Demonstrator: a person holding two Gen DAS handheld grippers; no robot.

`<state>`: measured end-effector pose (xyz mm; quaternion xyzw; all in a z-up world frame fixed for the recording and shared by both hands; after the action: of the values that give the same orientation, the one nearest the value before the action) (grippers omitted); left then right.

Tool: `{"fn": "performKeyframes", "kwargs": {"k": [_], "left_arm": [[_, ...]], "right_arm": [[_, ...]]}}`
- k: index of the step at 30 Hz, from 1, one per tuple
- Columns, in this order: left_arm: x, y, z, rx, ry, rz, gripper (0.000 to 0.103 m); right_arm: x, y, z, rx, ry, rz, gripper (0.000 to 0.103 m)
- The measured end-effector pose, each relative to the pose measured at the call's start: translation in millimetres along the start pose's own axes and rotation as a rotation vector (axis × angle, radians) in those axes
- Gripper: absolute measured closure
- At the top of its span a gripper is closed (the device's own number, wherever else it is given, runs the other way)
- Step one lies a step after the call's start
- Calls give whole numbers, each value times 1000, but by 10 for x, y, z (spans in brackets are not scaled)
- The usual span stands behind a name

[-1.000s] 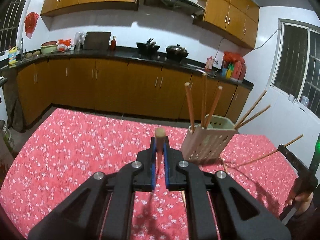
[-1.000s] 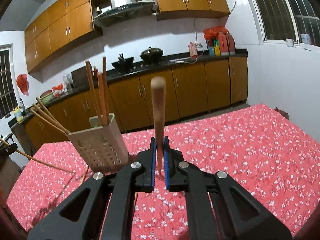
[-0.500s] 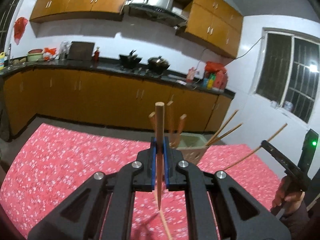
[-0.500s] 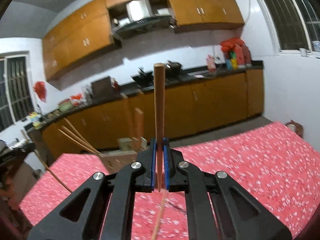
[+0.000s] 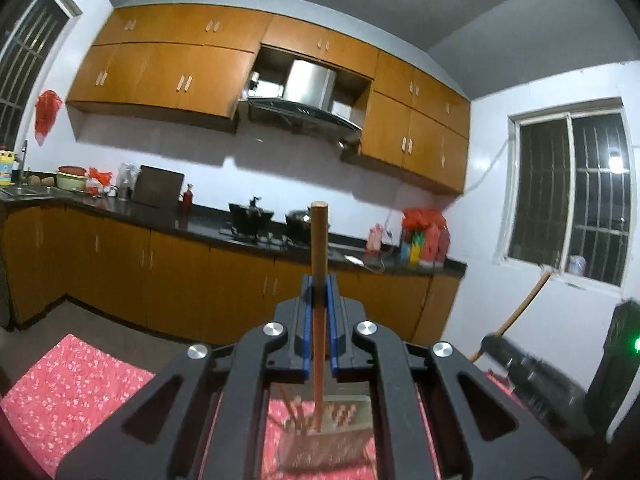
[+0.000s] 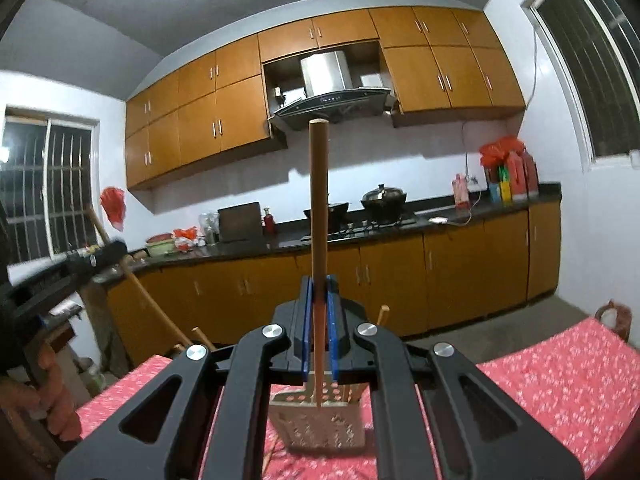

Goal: Organize utensils
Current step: 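Carry both chopsticks upright over the beige holder and lower them in, then open the right gripper while the left gripper opens, releasing chopsticks into holder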

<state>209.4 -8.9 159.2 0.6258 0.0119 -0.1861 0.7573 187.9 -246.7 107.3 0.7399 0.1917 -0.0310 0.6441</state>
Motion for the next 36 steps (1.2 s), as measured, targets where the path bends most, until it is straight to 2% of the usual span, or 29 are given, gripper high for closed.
{"fn": "performKeyframes", "kwargs": {"k": [7,15,21,24,25,27,28,29,36], "left_arm": [[313,-79,24,-17,37,29,95],[652,-374,-19,-30,20,-44,95],[774,-507,-101,-47,7,-100,95],[776,-541,-149,-61,-1,-114,91],[770,-542,-157,-62,-2,-114,87],[726,-536,-168,-65,-5,-110,81],[708,-519,-174,-67,-7,-106,80],[684,-510,-178,-69,-10,-102,79],[328,-506,-306,-95,-10,-79,73]], "right_arm": [[368,-15,-63,-17,-40,2,95],[715,-276,-126,-54,-58,-106,95],[783,-380,-126,-48,-51,-154,95],[762,-391,-123,-47,-45,-162,95],[744,-385,-118,-45,-43,-162,94],[701,-370,-109,-38,-40,-156,82],[655,-349,-99,-32,-42,-144,71],[615,-339,-93,-30,-41,-133,67],[196,-313,-5,-10,-37,-71,66]]}}
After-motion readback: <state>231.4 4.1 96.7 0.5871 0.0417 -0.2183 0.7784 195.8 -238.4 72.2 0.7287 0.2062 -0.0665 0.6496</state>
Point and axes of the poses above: each gripper's, at about its wrist camera, not at the fingertips, and x roughly the way its jaws point, z to its right, y to its top, the point moved 1 cm from there along x, roughly the way its jaws point, and after that the axes turned 14 degrees about -z, right-handed, at the moved point
